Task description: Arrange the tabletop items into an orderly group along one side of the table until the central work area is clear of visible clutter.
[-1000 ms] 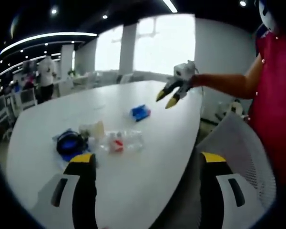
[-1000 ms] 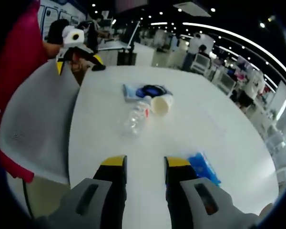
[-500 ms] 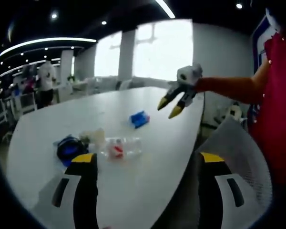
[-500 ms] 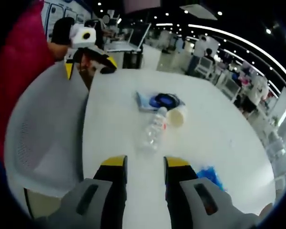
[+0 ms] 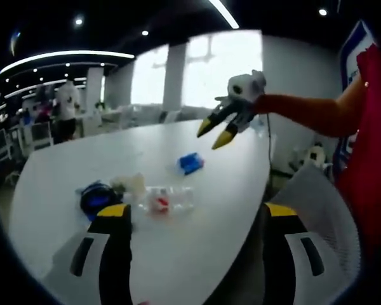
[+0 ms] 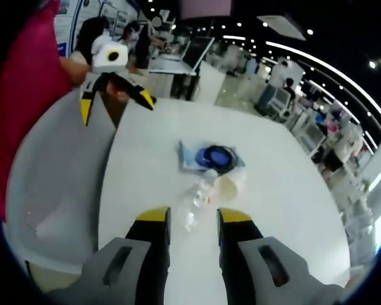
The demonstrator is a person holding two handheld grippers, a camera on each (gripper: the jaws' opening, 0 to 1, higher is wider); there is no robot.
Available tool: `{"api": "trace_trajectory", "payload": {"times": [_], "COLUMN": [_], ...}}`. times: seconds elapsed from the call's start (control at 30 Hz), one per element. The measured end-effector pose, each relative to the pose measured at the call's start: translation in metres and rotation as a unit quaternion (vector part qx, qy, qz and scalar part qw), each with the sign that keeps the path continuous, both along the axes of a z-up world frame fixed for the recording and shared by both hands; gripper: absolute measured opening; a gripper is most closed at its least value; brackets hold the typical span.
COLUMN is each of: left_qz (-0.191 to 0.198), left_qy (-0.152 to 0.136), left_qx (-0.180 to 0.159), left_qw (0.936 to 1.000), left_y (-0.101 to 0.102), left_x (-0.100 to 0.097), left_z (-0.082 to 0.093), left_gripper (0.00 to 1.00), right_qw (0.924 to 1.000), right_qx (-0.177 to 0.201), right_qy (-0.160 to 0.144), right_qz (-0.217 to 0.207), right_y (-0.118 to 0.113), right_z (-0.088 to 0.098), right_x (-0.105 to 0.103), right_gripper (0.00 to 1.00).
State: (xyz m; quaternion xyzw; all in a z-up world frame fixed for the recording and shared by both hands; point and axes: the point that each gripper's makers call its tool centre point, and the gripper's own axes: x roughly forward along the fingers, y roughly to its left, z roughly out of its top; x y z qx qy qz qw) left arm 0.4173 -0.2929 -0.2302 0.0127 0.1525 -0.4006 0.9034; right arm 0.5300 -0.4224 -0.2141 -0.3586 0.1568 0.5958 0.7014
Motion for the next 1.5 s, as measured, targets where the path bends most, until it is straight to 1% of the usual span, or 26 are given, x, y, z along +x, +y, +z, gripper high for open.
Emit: {"api": "trace_trajectory", "payload": {"times": [0.17, 0.27, 0.33, 0.47, 0.57, 0.67, 0.8, 1.0, 1.1, 1.13, 1.17, 1.33, 1.4, 1.47, 1.5], "left_qz": [0.010, 0.014, 0.015, 0.017, 0.018, 0.020, 0.023, 0.024, 0.023, 0.024, 0.024, 0.027, 0.028, 0.030, 0.031], "left_qy": [0.002, 0.003, 0.005, 0.005, 0.006, 0.008, 0.010, 0.019, 0.022, 0.024, 0.025, 0.031, 0.035, 0.037, 0.038], "left_qx": [-0.006, -0.006, -0.005, -0.004, -0.003, -0.003, -0.003, -0.001, 0.001, 0.002, 0.002, 0.004, 0.005, 0.007, 0.007], "left_qw": [0.9999, 0.9999, 0.9999, 0.9998, 0.9998, 0.9998, 0.9997, 0.9996, 0.9995, 0.9994, 0.9994, 0.9991, 0.9990, 0.9988, 0.9988], "left_y": [0.003, 0.004, 0.004, 0.004, 0.005, 0.006, 0.007, 0.007, 0.007, 0.007, 0.007, 0.009, 0.010, 0.010, 0.010], "left_x": [0.003, 0.005, 0.006, 0.007, 0.009, 0.010, 0.011, 0.013, 0.013, 0.013, 0.013, 0.015, 0.015, 0.016, 0.016], "left_z": [0.002, 0.001, 0.000, 0.000, -0.001, -0.002, -0.003, -0.007, -0.010, -0.011, -0.011, -0.014, -0.016, -0.017, -0.018], "left_gripper": [0.82, 0.82, 0.82, 0.82, 0.82, 0.82, 0.82, 0.82, 0.82, 0.82, 0.82, 0.82, 0.82, 0.82, 0.82], "right_qw": [0.9998, 0.9995, 0.9992, 0.9986, 0.9981, 0.9979, 0.9980, 0.9984, 0.9989, 0.9990, 0.9990, 0.9989, 0.9986, 0.9978, 0.9976], "right_qx": [-0.001, -0.002, -0.004, -0.005, -0.004, 0.000, -0.007, -0.021, -0.023, -0.022, -0.023, -0.004, 0.007, 0.027, 0.030], "right_qy": [-0.010, -0.014, -0.017, -0.019, -0.023, -0.025, -0.023, -0.027, -0.029, -0.030, -0.036, -0.037, -0.029, -0.020, -0.015], "right_qz": [0.019, 0.027, 0.037, 0.049, 0.057, 0.061, 0.058, 0.045, 0.028, 0.025, 0.015, -0.030, -0.044, -0.057, -0.061], "right_y": [0.022, 0.031, 0.041, 0.055, 0.067, 0.076, 0.080, 0.078, 0.073, 0.072, 0.070, 0.063, 0.062, 0.064, 0.064], "right_z": [0.011, 0.014, 0.017, 0.020, 0.021, 0.019, 0.003, -0.024, -0.043, -0.045, -0.051, -0.075, -0.085, -0.093, -0.097], "right_x": [0.017, 0.023, 0.030, 0.037, 0.048, 0.054, 0.068, 0.085, 0.096, 0.097, 0.103, 0.123, 0.127, 0.131, 0.132], "right_gripper": [0.29, 0.29, 0.29, 0.29, 0.29, 0.29, 0.29, 0.28, 0.28, 0.27, 0.27, 0.26, 0.26, 0.26, 0.26]}}
